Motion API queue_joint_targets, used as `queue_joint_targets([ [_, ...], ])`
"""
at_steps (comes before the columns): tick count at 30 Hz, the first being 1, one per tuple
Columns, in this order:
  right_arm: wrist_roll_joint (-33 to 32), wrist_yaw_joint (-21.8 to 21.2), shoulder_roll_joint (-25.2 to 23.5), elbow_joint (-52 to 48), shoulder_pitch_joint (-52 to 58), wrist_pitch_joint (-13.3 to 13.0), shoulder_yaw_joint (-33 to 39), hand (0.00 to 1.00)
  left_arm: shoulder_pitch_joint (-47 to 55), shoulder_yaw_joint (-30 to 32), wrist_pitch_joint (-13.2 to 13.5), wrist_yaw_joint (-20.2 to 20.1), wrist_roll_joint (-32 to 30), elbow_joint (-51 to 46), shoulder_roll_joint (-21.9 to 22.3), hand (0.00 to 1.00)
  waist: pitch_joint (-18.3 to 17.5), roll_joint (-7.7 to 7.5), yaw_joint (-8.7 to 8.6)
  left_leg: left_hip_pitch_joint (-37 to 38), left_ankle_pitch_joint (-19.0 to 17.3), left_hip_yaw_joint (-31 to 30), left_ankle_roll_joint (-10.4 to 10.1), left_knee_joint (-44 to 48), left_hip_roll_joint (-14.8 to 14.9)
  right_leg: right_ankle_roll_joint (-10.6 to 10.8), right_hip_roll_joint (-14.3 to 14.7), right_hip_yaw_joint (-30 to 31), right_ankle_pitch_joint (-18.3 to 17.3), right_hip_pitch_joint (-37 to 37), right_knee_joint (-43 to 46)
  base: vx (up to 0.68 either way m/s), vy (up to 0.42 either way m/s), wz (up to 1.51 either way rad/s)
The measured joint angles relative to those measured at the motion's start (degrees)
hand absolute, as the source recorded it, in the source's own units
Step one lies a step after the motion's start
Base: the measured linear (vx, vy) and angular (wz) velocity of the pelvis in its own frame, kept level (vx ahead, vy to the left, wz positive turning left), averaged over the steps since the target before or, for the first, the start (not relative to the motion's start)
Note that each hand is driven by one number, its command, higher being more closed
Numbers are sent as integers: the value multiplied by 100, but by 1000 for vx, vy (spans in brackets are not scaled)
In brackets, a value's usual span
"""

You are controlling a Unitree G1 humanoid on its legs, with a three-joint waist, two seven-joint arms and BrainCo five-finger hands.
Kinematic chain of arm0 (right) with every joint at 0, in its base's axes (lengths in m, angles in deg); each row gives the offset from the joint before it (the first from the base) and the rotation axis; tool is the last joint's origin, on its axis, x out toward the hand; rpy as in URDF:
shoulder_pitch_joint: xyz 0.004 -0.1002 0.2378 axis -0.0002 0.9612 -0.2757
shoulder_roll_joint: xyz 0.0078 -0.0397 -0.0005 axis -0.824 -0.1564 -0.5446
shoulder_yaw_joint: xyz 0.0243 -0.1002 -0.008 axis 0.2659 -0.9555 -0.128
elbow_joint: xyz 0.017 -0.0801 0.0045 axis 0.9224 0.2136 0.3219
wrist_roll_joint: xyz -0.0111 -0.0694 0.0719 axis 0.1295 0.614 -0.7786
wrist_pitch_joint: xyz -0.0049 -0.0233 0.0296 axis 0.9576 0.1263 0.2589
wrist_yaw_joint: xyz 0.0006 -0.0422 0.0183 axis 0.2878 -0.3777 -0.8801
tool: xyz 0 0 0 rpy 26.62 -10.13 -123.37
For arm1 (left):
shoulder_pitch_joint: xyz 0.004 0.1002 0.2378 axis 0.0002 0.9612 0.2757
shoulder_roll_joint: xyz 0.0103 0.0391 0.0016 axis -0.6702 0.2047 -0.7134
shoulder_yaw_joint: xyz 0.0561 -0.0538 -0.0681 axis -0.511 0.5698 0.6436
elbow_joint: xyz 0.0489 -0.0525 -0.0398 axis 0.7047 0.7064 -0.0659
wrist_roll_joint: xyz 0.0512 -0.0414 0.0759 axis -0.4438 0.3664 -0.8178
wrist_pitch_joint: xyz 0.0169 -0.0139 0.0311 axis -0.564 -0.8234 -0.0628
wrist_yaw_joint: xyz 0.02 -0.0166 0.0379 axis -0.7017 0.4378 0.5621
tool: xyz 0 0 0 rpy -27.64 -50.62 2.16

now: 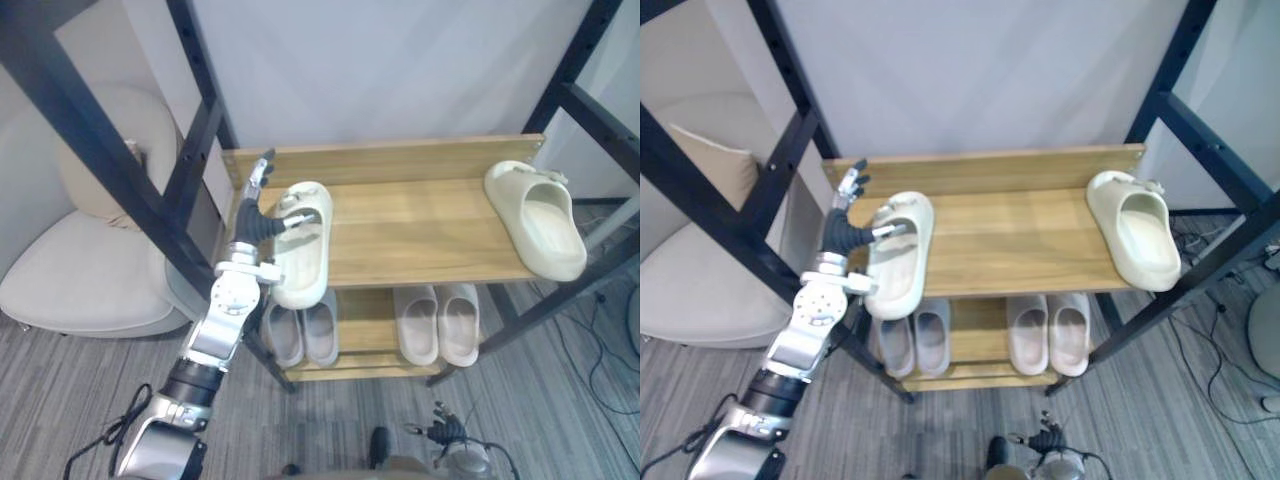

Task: Organize the slippers on the shoe rack

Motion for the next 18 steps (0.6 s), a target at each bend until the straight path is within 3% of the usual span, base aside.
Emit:
queue_joint_targets([
  [7,-6,-71,4,-183,118,-18,-12,0,-185,-1,-64,-110,-405,259,-286,0,21,22,-5,-10,36,-1,-66,-22,91,-56,85,4,-69,-24,-1,-8,-15,-1],
  [18,-21,-104,13,-413,210,-48,-47,0,-674,-9,-394,-337,-932,808,-846,0,62,110,-20,-118,79,-71,-201,-72,309,-201,312,-15,-115,-143,1,4,-34,-1],
])
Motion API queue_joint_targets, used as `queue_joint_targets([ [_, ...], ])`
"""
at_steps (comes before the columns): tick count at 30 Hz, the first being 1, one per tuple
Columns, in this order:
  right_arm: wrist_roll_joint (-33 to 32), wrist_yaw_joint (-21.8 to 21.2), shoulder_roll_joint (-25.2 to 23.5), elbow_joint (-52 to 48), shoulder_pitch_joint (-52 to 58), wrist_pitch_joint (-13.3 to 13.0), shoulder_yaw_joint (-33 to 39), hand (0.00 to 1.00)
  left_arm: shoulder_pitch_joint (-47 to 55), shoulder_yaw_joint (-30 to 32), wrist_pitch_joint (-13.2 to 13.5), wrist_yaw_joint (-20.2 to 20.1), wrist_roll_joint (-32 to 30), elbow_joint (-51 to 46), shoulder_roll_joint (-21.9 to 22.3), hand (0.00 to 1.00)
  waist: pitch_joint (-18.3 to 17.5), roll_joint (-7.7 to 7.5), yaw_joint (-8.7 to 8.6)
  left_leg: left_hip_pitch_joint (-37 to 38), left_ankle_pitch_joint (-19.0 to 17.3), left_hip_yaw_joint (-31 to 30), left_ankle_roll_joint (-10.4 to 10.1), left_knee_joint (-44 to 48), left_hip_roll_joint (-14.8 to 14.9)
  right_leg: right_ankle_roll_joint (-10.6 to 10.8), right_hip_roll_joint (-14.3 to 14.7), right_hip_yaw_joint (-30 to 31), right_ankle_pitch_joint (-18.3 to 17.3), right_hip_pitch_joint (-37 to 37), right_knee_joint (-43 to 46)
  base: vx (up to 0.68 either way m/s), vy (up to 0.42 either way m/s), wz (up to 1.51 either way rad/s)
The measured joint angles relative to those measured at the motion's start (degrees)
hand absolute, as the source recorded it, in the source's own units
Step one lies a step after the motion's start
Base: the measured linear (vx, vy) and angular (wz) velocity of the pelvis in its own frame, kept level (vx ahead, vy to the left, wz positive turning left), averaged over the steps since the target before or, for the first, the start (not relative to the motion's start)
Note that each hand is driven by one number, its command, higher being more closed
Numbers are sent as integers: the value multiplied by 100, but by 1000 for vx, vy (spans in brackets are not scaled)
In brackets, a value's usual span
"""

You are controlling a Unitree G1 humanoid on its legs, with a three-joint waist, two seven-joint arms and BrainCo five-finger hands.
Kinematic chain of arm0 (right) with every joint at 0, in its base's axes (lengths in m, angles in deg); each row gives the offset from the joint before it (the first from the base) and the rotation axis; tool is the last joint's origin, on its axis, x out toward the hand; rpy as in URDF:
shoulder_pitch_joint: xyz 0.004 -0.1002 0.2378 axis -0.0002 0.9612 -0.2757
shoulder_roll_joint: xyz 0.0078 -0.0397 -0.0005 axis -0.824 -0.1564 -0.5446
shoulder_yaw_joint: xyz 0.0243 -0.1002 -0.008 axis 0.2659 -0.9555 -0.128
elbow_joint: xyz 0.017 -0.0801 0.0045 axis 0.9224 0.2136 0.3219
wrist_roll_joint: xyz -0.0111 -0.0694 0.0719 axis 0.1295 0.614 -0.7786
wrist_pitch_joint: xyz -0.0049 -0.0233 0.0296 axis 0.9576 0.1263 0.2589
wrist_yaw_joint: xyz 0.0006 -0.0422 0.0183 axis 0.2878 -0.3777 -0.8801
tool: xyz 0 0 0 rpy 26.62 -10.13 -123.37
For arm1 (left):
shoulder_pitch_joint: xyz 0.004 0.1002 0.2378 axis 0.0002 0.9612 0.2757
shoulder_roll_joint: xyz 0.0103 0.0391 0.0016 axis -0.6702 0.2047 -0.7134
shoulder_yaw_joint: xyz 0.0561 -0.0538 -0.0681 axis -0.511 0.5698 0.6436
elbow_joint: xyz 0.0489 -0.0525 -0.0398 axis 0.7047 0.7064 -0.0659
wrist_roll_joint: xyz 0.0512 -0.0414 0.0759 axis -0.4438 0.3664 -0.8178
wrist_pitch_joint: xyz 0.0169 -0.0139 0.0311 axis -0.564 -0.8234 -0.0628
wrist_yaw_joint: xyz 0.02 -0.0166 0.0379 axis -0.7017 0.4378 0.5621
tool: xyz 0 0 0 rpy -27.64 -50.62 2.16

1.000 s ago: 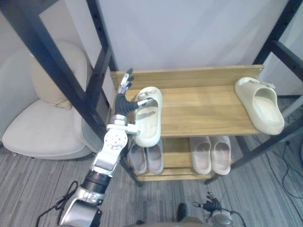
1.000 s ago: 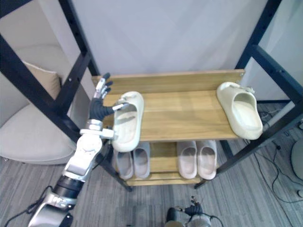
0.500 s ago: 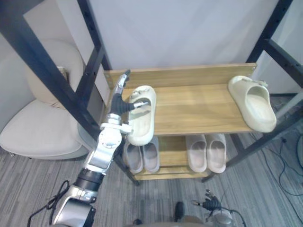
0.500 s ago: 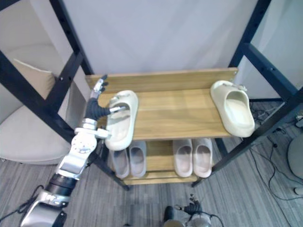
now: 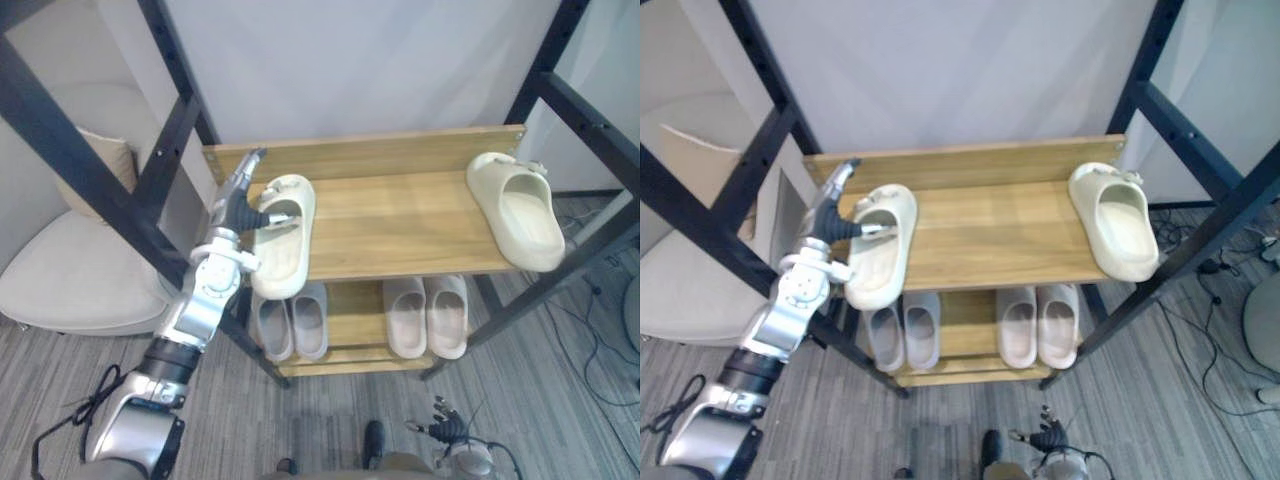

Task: Organize the slippers on the shoe rack

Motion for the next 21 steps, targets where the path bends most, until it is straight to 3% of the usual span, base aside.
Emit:
queue_joint_targets([
  [5,-10,-72,12,-56,3,1,2,0,-221,-110,-119,-163,-72,168,-95,0,41,77,24,-11,29,-36,-43,-2,46,-35,50,-25,-12,-9,23,37,-4,3],
  [6,-27,-76,14,-82,4,2,1,0,-337,-229,-122,-234,-75,264,-158,100,50,93,25,-18,36,-49,-53,-2,42,-41,48,-34,-9,-9,21,8,14,5],
  [11,-38,-116,-11,-190,9,2,-133,0,-855,-685,-113,-499,-288,702,-407,100,52,104,25,-137,65,-85,-20,-5,30,-77,41,-52,22,-106,1,-19,5,3],
  [21,-51,-134,-11,-213,-6,-1,-199,0,-1028,-791,-122,-454,-274,871,-600,100,74,152,9,-207,92,-147,-15,-5,45,-82,59,-42,27,-178,0,-7,0,0],
])
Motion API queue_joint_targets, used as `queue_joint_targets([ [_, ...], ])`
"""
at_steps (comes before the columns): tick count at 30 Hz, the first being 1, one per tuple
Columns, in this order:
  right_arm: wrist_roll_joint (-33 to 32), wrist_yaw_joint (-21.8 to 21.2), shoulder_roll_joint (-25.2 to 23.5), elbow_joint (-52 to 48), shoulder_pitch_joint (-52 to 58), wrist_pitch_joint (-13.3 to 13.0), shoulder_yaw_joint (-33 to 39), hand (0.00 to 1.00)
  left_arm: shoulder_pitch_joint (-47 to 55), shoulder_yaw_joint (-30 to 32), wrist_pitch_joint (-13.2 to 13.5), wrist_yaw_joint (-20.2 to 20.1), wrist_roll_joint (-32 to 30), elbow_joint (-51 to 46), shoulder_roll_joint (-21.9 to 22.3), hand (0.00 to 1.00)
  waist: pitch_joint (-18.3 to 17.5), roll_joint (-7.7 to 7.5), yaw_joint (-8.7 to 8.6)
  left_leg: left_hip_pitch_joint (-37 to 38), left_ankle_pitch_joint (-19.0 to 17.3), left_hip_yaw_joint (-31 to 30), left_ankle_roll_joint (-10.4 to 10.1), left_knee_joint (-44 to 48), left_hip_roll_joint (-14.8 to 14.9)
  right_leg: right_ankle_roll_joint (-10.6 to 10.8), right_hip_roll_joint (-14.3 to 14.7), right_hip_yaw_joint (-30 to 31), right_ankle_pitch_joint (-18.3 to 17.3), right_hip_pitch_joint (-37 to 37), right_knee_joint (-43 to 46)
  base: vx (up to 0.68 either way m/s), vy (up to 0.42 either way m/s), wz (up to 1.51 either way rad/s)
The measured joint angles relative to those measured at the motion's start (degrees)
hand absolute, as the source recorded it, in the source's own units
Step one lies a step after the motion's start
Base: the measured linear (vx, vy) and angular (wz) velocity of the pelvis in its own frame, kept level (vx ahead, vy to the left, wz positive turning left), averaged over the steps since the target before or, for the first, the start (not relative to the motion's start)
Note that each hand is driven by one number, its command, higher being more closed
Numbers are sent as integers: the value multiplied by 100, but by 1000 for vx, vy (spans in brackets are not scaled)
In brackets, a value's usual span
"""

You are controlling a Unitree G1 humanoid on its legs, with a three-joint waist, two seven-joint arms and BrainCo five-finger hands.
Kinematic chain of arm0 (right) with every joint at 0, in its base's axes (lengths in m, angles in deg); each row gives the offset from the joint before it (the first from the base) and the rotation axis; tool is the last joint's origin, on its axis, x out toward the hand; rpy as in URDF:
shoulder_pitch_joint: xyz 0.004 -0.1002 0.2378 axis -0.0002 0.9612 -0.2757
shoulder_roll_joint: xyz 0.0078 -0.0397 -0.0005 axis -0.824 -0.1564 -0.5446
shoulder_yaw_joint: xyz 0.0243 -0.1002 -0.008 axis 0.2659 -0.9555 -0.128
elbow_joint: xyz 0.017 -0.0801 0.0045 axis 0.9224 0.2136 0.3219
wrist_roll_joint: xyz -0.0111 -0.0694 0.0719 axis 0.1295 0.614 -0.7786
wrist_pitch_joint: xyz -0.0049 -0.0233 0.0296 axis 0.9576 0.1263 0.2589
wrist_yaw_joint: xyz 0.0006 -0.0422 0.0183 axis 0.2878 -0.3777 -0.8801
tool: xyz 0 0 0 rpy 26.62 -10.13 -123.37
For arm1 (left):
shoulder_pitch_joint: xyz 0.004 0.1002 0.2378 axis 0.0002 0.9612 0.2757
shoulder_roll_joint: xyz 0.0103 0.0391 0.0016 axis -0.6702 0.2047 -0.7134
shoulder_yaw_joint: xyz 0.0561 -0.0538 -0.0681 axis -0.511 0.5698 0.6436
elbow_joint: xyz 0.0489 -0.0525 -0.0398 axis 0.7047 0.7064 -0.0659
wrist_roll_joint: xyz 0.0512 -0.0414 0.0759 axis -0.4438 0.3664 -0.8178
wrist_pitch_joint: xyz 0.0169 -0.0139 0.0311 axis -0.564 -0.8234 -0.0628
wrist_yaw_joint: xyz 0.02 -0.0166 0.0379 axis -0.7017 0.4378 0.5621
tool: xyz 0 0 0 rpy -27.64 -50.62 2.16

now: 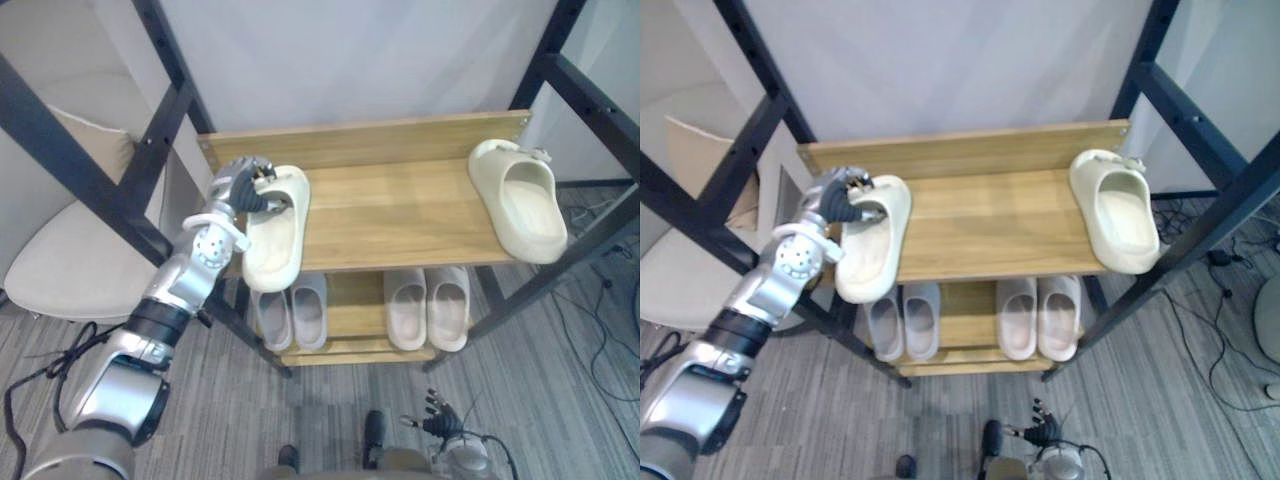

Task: Organize the slippers on the shoe rack

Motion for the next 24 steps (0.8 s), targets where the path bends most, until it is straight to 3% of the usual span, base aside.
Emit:
queue_joint_targets([
  [8,2,8,-39,0,-4,3,2,0,-1,-41,-26,14,457,-395,34,100,3,14,14,-94,14,-11,-20,22,-26,-58,-21,13,50,-78,33,11,12,0],
  [13,-149,15,-41,-1,7,16,24,0,-131,-41,-96,25,616,-470,298,100,4,11,36,-142,56,-15,-42,61,-76,-118,-60,40,120,-106,42,36,39,1],
  [24,-225,65,-140,-14,10,48,267,0,-1449,-194,-126,280,675,-365,811,100,27,-57,-49,-93,-32,359,99,96,-212,-14,-154,435,222,-202,24,6,40,-15],
])
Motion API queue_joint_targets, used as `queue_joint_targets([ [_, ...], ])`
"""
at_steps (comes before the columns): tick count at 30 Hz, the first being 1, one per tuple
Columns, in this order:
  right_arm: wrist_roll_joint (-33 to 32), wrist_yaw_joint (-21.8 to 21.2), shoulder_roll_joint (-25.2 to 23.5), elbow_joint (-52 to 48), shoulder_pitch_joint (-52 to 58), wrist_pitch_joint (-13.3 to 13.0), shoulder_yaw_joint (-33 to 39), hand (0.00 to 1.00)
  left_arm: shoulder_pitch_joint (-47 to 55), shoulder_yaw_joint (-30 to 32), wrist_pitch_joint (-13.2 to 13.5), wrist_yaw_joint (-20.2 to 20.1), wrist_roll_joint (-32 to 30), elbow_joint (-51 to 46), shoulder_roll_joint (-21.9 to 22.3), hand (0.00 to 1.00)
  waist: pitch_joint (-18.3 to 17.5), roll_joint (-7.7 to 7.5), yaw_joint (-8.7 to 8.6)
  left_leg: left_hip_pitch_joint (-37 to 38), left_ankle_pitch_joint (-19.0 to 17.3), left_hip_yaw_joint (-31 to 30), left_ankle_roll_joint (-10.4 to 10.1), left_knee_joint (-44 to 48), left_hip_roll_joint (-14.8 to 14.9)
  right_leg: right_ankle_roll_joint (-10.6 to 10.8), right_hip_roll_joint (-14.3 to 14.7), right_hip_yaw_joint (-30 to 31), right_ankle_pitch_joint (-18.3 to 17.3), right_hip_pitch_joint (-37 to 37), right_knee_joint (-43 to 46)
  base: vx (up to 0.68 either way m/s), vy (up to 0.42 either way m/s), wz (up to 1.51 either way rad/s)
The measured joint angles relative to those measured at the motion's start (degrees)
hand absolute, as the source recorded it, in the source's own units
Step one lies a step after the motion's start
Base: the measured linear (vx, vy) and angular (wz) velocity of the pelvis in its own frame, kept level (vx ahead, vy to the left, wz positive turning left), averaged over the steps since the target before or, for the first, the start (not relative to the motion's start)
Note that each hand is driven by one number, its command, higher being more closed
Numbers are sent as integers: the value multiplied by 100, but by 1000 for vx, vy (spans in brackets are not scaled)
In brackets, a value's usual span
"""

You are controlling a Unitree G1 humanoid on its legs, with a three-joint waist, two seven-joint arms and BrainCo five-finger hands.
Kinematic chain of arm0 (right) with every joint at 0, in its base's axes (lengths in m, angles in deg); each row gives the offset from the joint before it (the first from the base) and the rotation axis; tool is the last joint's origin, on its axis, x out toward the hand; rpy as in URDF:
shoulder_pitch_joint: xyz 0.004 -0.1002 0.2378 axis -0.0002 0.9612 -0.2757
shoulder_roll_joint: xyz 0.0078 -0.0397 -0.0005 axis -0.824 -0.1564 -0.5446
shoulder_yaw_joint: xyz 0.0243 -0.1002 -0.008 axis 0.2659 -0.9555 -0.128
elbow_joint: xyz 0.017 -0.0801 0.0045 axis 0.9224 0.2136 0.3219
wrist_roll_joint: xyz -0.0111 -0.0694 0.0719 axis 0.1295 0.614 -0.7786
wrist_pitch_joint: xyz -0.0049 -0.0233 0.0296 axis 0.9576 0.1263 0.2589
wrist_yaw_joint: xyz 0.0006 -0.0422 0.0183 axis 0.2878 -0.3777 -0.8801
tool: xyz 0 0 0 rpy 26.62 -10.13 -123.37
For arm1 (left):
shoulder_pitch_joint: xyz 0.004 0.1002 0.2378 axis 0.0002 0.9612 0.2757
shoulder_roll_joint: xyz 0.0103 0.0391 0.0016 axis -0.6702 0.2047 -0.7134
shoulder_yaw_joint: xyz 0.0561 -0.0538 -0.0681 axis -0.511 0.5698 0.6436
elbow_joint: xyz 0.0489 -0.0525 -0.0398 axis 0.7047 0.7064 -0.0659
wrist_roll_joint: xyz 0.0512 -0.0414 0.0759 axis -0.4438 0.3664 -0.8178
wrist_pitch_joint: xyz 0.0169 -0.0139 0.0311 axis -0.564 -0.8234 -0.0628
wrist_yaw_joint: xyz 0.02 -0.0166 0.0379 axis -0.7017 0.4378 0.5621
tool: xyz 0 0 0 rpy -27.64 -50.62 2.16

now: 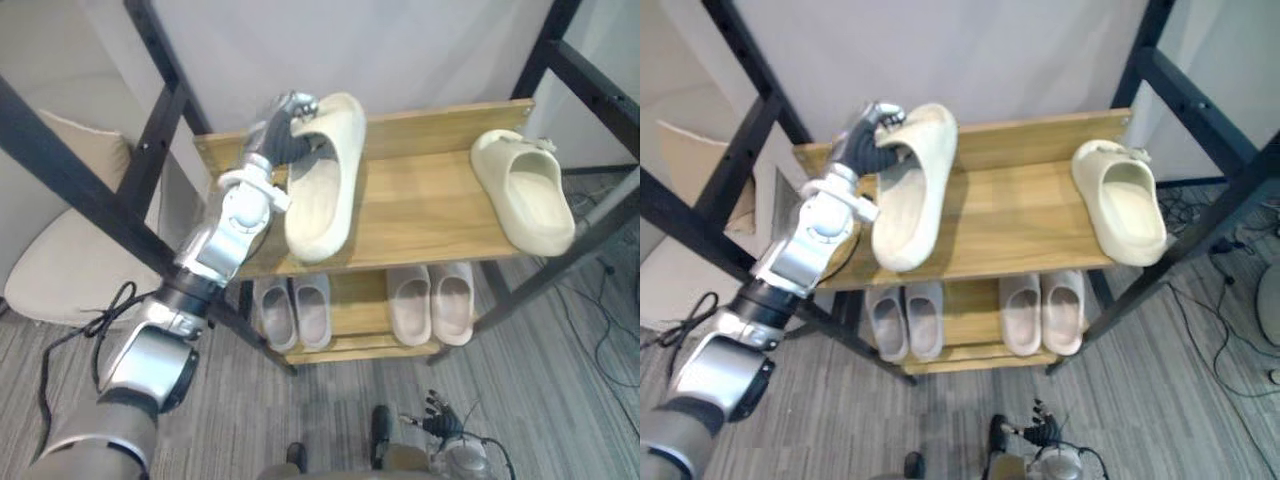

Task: Organize the slippers on the shoe rack

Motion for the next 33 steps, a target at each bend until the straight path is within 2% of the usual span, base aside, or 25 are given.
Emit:
queue_joint_targets([
  [8,-172,6,-66,-32,-18,-14,213,0,-394,-29,-90,116,-10,754,148,100,9,-13,-232,-77,1,132,-2,6,-38,4,-25,147,92,-172,16,34,22,-11],
  [13,-174,26,-72,-106,-7,-43,223,0,-395,-28,-137,153,-12,1022,389,100,100,-53,-255,-91,-10,212,19,6,-86,35,-62,227,114,-190,5,2,24,-6],
  [16,-212,70,-76,-213,33,-45,230,0,-396,-22,-137,329,-12,1022,518,100,160,-67,-255,-115,-10,260,44,1,-97,54,-106,278,128,-275,-7,-3,18,-7],
  [19,-218,121,-91,-217,57,-44,338,0,-395,-1,-144,473,-14,993,725,100,165,-69,-243,-157,-3,253,50,3,-105,60,-121,271,139,-313,14,21,9,1],
  [22,-217,149,-95,-326,132,-45,433,0,-395,-99,-160,441,-44,943,1014,100,207,-66,-253,-153,-3,258,50,0,-115,71,-137,268,146,-306,17,35,21,0],
  [23,-217,160,-98,-472,177,-50,432,0,-395,-206,-193,428,-112,944,1243,100,295,-64,-259,-150,-3,258,50,0,-127,79,-148,268,152,-300,17,0,0,0],
  [33,-222,219,-134,-905,379,-65,427,0,-392,-774,-254,424,-133,957,2074,100,386,-33,-255,-90,-1,304,50,4,-138,91,-175,266,150,-235,18,0,0,0],
])
